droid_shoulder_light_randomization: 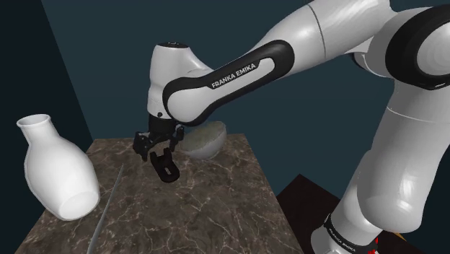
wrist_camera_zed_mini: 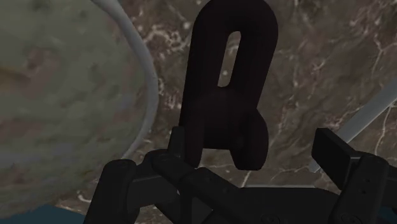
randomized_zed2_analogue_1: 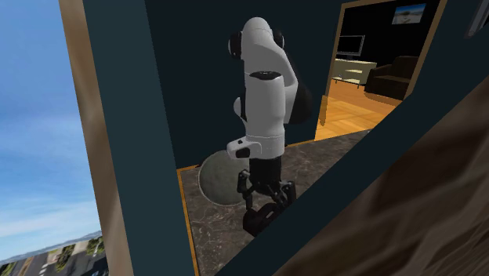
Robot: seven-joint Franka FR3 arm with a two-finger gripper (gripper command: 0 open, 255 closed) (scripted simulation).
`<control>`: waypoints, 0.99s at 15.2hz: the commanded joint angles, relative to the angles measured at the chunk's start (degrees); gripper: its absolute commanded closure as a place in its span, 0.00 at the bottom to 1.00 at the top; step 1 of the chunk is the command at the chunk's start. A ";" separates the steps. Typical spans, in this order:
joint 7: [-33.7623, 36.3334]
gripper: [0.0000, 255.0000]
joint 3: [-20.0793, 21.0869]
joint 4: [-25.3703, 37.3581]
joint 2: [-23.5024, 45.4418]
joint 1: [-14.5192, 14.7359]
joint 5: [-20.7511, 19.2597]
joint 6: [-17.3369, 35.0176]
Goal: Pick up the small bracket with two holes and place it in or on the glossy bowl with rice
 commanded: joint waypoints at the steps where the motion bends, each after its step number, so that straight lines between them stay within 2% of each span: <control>1: -0.11 0.00 -0.09 -0.63 1.78 0.01 0.07 -7.48; 6: -0.12 0.00 -0.15 -0.63 1.77 0.07 0.09 -7.48; 7: -0.36 1.00 -0.31 -0.26 2.33 -0.05 -0.10 -7.35; 10: -1.06 1.00 -0.36 -2.34 0.63 -0.47 0.73 -6.89; 11: 0.87 1.00 -0.02 -0.52 2.31 0.46 -0.53 -7.15; 15: -0.44 1.00 -0.44 -1.60 2.17 -0.25 -0.15 -6.20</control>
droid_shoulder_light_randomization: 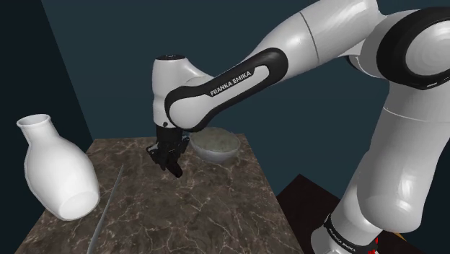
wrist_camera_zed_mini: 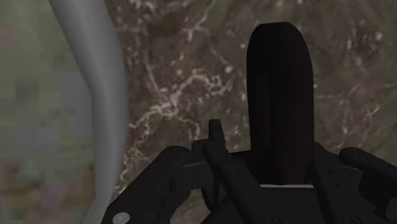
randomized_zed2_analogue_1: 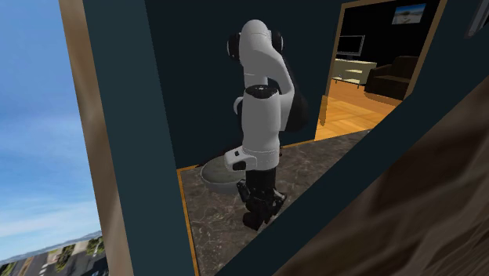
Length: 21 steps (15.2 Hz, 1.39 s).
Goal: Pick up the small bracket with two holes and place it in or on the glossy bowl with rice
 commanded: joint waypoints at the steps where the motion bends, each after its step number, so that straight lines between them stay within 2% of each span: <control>1: 0.18 1.00 0.42 0.42 0.11 0.29 0.90 -3.03; 21: -1.13 1.00 0.69 9.98 -5.24 -0.26 3.39 -17.51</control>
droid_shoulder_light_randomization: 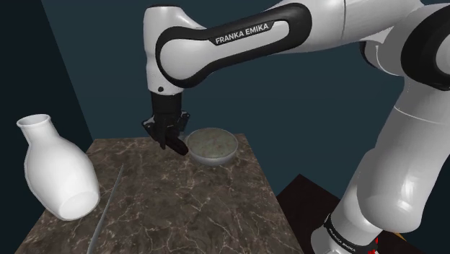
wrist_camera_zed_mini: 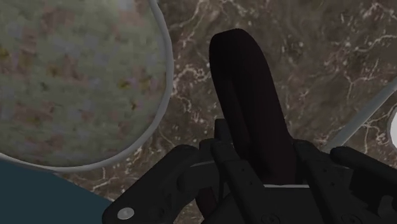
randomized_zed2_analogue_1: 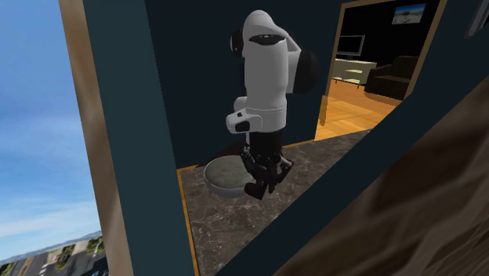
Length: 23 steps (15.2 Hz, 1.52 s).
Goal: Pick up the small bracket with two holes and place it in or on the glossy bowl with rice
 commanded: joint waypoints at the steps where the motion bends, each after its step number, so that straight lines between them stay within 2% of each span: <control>1: -0.14 1.00 -0.03 1.22 -0.38 -0.07 0.17 -1.59; 13: -0.07 1.00 -0.01 9.12 -1.02 -0.10 0.40 -10.08; 18: -7.36 1.00 -3.17 -2.10 -10.60 -3.22 4.26 -8.07; 23: -14.51 1.00 -7.26 -11.23 -18.78 -5.29 6.39 -7.30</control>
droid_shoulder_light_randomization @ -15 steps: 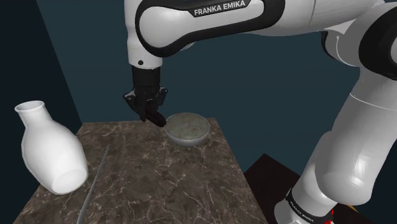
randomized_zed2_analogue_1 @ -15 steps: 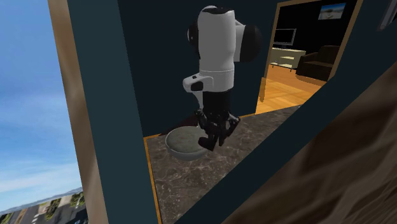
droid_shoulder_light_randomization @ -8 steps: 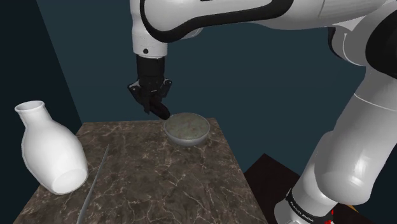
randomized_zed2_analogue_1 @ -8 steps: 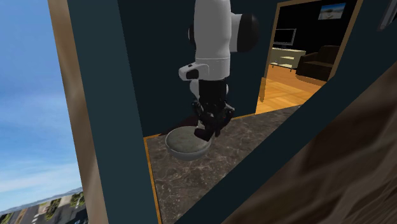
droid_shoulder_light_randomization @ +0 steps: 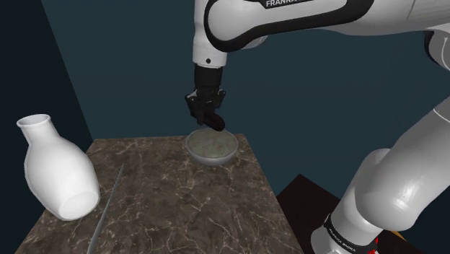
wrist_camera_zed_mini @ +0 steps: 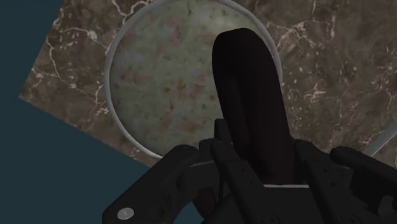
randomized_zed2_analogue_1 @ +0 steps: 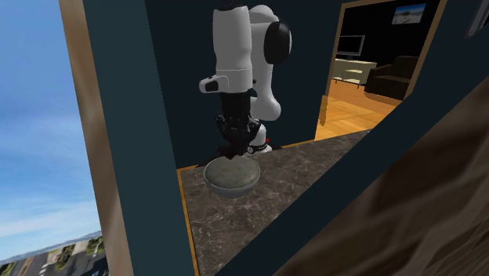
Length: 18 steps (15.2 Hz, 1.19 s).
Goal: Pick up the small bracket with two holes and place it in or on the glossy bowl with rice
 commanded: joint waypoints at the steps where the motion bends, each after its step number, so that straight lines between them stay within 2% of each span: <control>1: -3.85 1.00 -2.31 -4.64 -4.40 -1.01 0.84 0.09; 12: -4.12 1.00 -1.82 -12.02 -3.10 -0.74 1.02 8.73; 18: -4.12 1.00 -1.81 -12.02 -3.10 -0.75 1.02 8.73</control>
